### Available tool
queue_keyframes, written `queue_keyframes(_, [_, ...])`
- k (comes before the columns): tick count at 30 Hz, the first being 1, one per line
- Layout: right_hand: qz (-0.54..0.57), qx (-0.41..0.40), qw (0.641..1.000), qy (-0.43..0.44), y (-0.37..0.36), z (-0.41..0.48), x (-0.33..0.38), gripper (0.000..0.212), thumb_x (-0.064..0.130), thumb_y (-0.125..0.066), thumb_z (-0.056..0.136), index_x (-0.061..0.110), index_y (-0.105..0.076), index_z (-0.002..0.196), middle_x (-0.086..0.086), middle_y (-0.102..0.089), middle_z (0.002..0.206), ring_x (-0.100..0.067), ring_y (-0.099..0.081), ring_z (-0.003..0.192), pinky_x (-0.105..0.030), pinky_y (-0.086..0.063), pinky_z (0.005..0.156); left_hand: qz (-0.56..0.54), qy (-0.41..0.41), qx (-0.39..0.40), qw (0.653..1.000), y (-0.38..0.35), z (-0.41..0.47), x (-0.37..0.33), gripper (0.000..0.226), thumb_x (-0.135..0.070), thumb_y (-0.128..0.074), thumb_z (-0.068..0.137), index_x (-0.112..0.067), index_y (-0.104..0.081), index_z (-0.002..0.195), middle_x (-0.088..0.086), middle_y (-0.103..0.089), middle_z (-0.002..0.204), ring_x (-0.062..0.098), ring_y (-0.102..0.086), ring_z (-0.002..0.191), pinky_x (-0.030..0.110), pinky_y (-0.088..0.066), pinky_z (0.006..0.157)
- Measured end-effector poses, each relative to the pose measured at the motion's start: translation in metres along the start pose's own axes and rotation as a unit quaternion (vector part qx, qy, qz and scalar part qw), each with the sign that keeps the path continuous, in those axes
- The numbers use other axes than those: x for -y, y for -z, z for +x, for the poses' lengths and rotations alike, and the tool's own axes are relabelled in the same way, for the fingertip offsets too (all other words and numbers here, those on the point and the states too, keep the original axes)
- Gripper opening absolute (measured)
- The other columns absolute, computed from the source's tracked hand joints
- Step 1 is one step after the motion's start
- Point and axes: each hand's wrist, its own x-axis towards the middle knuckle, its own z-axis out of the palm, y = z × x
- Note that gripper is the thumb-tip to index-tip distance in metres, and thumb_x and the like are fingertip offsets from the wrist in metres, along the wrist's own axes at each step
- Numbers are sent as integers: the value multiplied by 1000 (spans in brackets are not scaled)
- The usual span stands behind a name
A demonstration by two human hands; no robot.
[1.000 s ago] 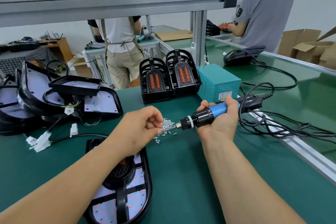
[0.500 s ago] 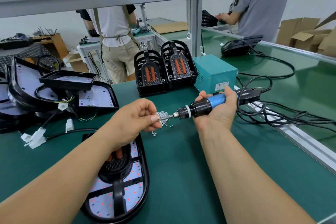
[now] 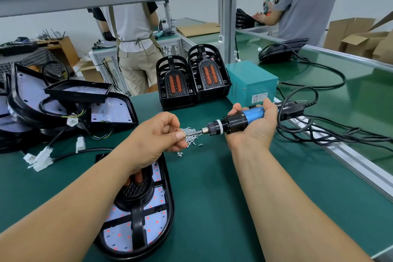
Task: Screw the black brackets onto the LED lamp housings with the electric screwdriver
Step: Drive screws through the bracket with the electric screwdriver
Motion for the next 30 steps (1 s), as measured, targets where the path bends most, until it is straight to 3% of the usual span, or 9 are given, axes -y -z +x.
queue_keyframes(9, [0,14,1000,10,-2,-1,0,29,34,-67,88,13,-47,89,-4,-47,67,-22,-58,55,-26,-49,58,17,11,2,1000,2,5,5,17,3,-51,98,-12,-48,90,-1,-59,71,6,-65,62,21,-56,66])
queue_keyframes(19, [-51,54,995,67,-8,-9,-1,26,31,-63,90,13,-45,85,-1,-46,62,-19,-57,50,-22,-47,53,131,31,-1,991,-5,13,10,19,-2,-48,101,-15,-48,87,3,-57,72,2,-61,54,15,-49,53])
queue_keyframes(23, [-85,75,988,109,-10,-14,-2,24,30,-59,93,13,-46,83,0,-48,57,-20,-58,53,-26,-46,57,132,47,-10,990,-8,13,11,18,-4,-45,102,-16,-47,89,4,-55,74,10,-58,61,18,-50,58])
queue_keyframes(27, [-122,85,979,139,-12,-19,-7,28,33,-60,93,13,-48,108,-3,-54,66,-23,-60,70,-29,-45,66,149,59,-23,987,-8,14,11,16,-9,-46,103,-18,-48,90,4,-54,73,19,-56,69,32,-54,73])
queue_keyframes(30, [-141,99,973,153,-12,-24,-11,31,35,-61,92,13,-48,111,-2,-54,63,-20,-63,69,-34,-45,73,158,59,-24,985,-9,14,11,14,-10,-47,102,-20,-48,91,1,-53,72,18,-57,67,35,-55,78])
